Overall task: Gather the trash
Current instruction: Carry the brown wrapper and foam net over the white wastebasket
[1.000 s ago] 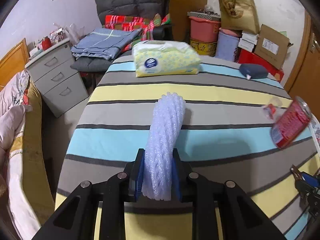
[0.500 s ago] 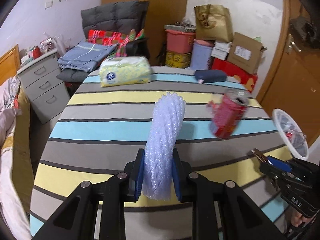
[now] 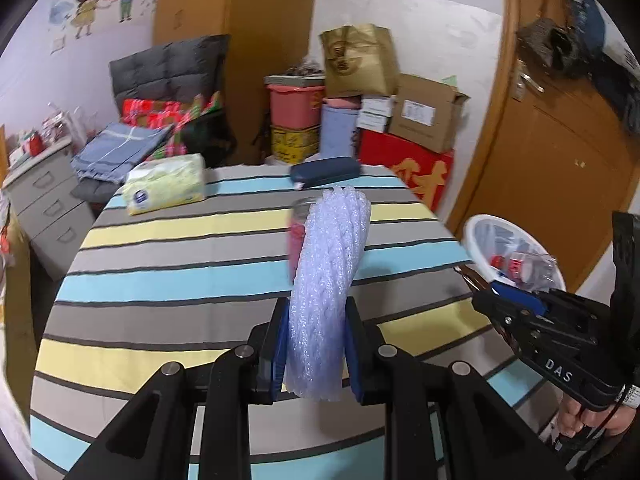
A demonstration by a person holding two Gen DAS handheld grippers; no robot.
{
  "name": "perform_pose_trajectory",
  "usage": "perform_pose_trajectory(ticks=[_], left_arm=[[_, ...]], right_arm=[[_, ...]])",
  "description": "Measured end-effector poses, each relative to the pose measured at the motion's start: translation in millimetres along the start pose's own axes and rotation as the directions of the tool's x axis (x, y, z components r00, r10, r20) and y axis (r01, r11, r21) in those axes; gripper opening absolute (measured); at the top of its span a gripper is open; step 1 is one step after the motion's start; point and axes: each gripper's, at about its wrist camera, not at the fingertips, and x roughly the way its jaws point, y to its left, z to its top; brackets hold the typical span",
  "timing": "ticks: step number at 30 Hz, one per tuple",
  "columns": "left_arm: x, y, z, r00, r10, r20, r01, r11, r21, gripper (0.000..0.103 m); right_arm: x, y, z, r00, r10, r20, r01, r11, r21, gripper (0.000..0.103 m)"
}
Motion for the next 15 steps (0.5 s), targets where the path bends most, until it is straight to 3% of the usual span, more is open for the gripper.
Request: perform_pose_trajectory(ticks=[15], left_arm=[[13,-96,21,0.995,-0.098,0.023,0.096,0.994,0.061,0.025]], right_arm=[[-37,-63,0,0.99,-0.109,0.091,0.102,0.992,0.071,0.021]])
